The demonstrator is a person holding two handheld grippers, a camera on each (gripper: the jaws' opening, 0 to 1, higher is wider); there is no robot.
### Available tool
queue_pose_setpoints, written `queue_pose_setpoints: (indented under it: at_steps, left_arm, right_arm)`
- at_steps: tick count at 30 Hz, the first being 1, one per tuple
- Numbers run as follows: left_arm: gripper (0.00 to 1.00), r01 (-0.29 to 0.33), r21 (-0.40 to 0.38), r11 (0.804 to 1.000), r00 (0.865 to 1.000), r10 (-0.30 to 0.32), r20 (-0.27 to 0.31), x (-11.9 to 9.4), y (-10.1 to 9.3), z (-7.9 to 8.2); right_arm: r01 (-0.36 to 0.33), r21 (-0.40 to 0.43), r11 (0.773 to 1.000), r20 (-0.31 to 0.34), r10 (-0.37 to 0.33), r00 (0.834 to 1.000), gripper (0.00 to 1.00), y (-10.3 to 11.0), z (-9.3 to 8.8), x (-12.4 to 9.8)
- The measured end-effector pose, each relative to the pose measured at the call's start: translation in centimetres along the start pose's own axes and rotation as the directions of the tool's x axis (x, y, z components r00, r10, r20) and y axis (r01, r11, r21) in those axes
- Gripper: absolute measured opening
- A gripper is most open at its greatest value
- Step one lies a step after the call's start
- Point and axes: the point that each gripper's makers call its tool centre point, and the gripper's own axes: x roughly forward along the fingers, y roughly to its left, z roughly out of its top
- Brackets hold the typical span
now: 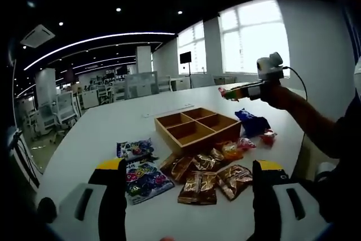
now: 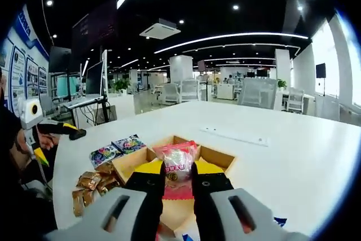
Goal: Pick up the scattered marshmallows, QQ candies, Oreo cookies, and mixed nuts on the table and sort them into separate containers
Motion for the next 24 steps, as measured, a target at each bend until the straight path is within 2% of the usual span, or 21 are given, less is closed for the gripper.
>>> queue_pose_setpoints:
  at_steps: [9, 24]
  left_arm:
    - [0.96, 0.003, -0.004, 1.000, 1.000, -0.003, 0.000, 0.0, -0.1, -0.2]
    - [0.96, 0.005, -0.009, 1.000, 1.000, -0.005, -0.007, 0.2, -0.1, -0.5]
  right_arm:
    - [0.005, -0.012, 1.000, -0.023, -0.006, 1.000, 0.15, 0.1, -1.1, 0.8]
    - [-0.014, -0.028, 1.000, -0.132, 0.010, 0.991, 0.15, 0.5, -5.1, 3.2]
